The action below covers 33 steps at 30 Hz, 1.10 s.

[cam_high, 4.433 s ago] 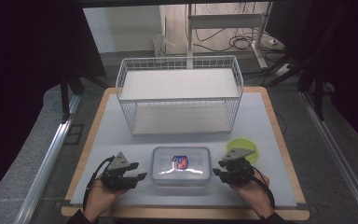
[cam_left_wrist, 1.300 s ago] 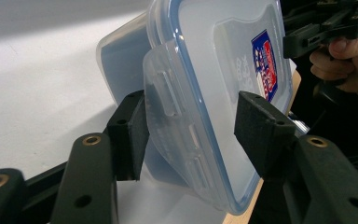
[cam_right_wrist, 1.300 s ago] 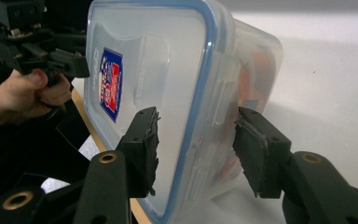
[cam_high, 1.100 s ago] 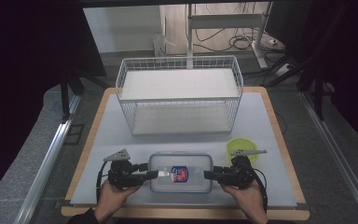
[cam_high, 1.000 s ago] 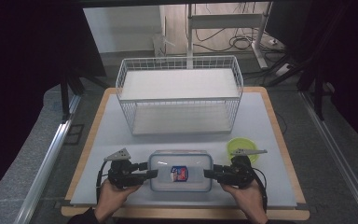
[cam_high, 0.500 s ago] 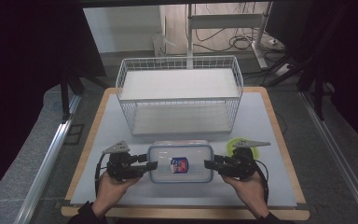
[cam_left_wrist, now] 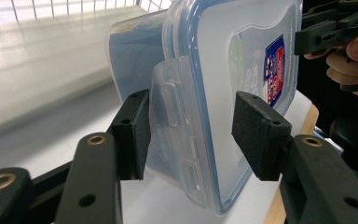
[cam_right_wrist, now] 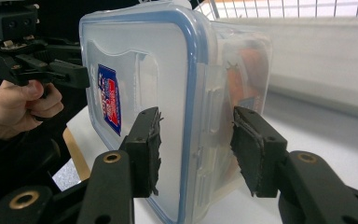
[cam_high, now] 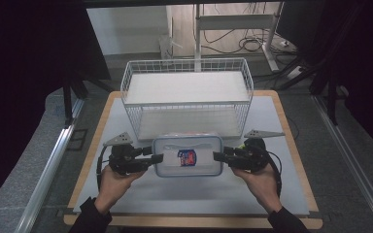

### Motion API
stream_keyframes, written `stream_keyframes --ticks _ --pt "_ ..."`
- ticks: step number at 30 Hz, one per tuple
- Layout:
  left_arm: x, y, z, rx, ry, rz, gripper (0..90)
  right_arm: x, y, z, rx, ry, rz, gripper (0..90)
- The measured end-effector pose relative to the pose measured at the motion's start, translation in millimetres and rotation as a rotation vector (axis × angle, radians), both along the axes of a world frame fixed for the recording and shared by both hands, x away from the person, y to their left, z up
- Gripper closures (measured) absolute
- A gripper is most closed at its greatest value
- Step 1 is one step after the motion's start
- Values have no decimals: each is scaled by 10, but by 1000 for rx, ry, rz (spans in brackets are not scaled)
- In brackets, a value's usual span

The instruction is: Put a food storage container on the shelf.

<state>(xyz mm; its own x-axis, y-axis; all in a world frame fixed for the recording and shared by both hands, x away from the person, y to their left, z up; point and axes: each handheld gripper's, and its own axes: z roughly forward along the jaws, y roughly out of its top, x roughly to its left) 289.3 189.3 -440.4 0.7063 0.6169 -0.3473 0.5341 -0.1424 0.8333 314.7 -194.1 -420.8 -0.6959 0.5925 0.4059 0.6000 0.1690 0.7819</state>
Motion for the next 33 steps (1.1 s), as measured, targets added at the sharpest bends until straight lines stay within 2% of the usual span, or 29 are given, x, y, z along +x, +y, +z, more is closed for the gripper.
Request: stream_keyframes --ticks 15,21,27,33 --pt "194 83 443 -14 -45 21 484 240 72 408 22 -36 11 527" --pt "321 125 632 -23 -57 24 486 357 109 594 28 -49 9 527" --pt "449 140 781 -33 -67 25 486 479 120 723 46 -45 0 527" --pt "564 133 892 -43 -74 23 488 582 111 844 51 -62 -4 526"
